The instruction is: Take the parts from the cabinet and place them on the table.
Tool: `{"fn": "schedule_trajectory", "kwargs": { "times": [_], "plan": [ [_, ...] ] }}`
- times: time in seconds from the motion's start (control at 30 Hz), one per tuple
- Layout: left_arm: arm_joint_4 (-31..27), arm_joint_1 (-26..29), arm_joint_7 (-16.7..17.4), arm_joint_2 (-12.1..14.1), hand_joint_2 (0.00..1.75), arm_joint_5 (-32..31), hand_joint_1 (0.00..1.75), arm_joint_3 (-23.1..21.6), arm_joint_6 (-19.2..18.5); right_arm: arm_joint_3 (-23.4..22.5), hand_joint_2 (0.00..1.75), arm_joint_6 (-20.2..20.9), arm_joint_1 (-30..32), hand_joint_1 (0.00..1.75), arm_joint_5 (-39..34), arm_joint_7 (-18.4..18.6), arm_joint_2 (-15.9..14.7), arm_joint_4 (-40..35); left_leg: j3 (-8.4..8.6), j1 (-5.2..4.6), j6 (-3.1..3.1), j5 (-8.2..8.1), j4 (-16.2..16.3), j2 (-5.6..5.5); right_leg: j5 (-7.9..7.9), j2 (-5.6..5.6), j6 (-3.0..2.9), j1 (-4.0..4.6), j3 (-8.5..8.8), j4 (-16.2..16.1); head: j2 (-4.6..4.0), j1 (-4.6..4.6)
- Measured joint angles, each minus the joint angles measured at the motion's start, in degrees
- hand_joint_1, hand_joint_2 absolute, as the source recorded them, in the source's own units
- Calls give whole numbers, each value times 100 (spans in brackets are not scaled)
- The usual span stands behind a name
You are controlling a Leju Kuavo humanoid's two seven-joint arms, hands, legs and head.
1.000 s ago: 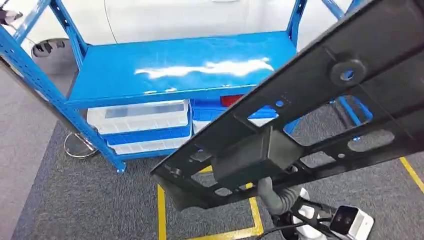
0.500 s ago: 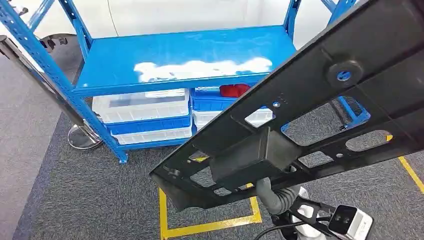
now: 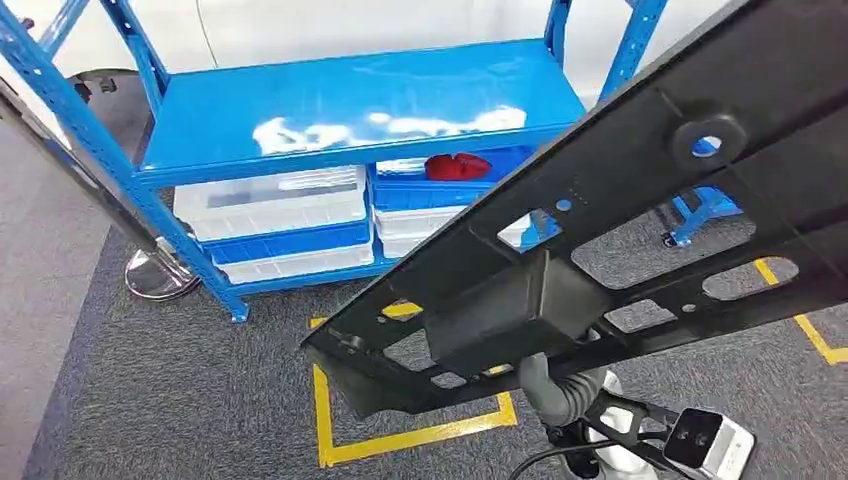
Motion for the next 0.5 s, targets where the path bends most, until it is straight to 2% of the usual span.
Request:
{"fn": "schedule_trajectory", "kwargs": {
  "times": [0.03,0.07,0.1,0.13,0.17,0.2,0.23,0.27,0.3,0.33,0.37,0.4,0.43,0.5],
  "plan": [
    [0,-11,9,13,175,-16,0,0,40,53,175,-100,-14,175,71,0,-7,-31,1,-19,-32,3,4,32,44,49,-47,-40,-12,-44,2,2],
    [0,-17,13,37,175,-29,0,2,57,118,175,-162,-38,175,125,0,-11,-63,-34,12,-72,-75,73,-49,91,69,-72,-72,-11,-83,2,2],
    [0,-17,18,44,175,-42,0,2,62,171,175,-196,-80,175,152,0,-15,-85,-136,18,-105,-283,310,-195,119,115,-104,-70,-36,-87,2,-9],
    [0,-11,24,51,175,-39,0,4,77,217,175,-198,-105,175,165,0,-17,-88,-327,36,-132,-575,787,-284,137,155,-126,-64,-67,-82,0,-11],
    [0,-8,26,81,175,-39,0,7,94,248,175,-204,-101,175,176,0,-22,-88,-529,44,-151,-810,1274,-309,156,201,-132,-57,-93,-78,2,-9],
    [0,-1,52,96,175,-50,0,7,129,282,175,-297,-103,175,251,0,-31,-88,-700,44,-162,-965,1691,-311,174,244,-134,-52,-122,-68,0,-4],
    [0,4,88,105,175,-86,0,7,184,333,175,-434,-119,175,353,0,-44,-88,-777,44,-168,-981,1896,-311,191,301,-133,-49,-153,-56,0,-11],
    [0,4,105,118,175,-114,0,7,238,407,175,-590,-142,175,431,0,-66,-88,-705,46,-162,-861,1779,-312,204,361,-126,-49,-177,-42,2,-7],
    [0,0,107,131,175,-162,0,7,293,486,175,-717,-182,175,444,0,-96,-90,-512,47,-146,-651,1420,-321,216,422,-114,-48,-189,-29,2,-9],
    [0,-10,107,147,175,-205,0,4,365,562,175,-828,-242,175,429,0,-133,-100,-194,49,-122,-370,826,-375,226,491,-102,-46,-194,-16,2,-9],
    [0,-17,103,166,175,-234,0,0,428,634,175,-916,-295,175,394,0,-170,-135,80,55,-95,-166,305,-541,232,535,-93,-48,-199,-4,0,-7],
    [0,-30,98,186,175,-271,0,0,462,674,175,-961,-344,175,363,0,-199,-169,193,55,-55,-231,61,-807,249,583,-60,-27,-227,14,0,-7],
    [0,-35,83,188,175,-291,0,-7,475,708,175,-1013,-389,175,335,0,-238,-203,172,64,-63,-211,5,-776,268,628,-28,-29,-267,42,2,2],
    [0,-46,53,188,175,-371,0,-37,496,731,175,-1111,-376,175,326,0,-319,-332,154,28,-19,-193,34,-692,320,729,53,-66,-312,21,2,-7]
  ]
}}
